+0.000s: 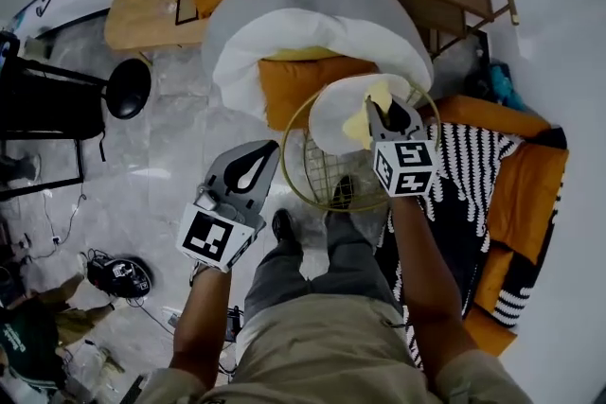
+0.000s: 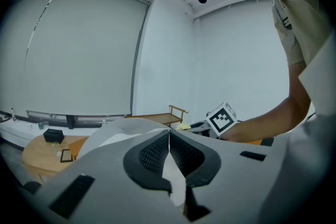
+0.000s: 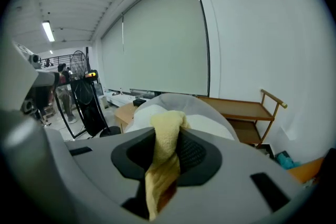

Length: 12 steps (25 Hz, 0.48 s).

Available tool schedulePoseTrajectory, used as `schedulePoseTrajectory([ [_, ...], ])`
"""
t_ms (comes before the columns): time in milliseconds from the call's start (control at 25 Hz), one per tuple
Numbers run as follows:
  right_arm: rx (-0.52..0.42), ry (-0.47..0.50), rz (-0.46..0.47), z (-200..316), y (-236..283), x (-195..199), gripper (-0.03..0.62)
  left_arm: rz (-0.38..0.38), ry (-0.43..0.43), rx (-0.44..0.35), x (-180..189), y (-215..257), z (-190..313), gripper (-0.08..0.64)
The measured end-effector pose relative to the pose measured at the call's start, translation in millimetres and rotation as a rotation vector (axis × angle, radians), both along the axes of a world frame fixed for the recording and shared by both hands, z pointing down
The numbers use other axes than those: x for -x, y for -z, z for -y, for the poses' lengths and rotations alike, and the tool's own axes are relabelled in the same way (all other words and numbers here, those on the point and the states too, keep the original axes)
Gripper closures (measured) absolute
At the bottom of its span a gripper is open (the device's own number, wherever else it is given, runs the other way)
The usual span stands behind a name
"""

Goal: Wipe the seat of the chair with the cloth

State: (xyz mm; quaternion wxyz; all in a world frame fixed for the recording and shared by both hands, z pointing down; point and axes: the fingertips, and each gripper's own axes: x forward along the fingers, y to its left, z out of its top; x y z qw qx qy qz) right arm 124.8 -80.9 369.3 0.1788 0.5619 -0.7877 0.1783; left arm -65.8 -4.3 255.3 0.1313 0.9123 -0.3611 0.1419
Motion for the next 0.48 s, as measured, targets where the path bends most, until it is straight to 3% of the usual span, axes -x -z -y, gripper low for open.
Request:
schedulePoseTrajectory([
  [320,0.088,0.143,-0.113,40,-128,66,0.503,0.032,0.062,0.106,27,-70,9,0.54],
  [480,0.095,0.185,-0.122,46,-142,87,0.5,0.003,0.086,0.072,27,-80,19,0.54],
])
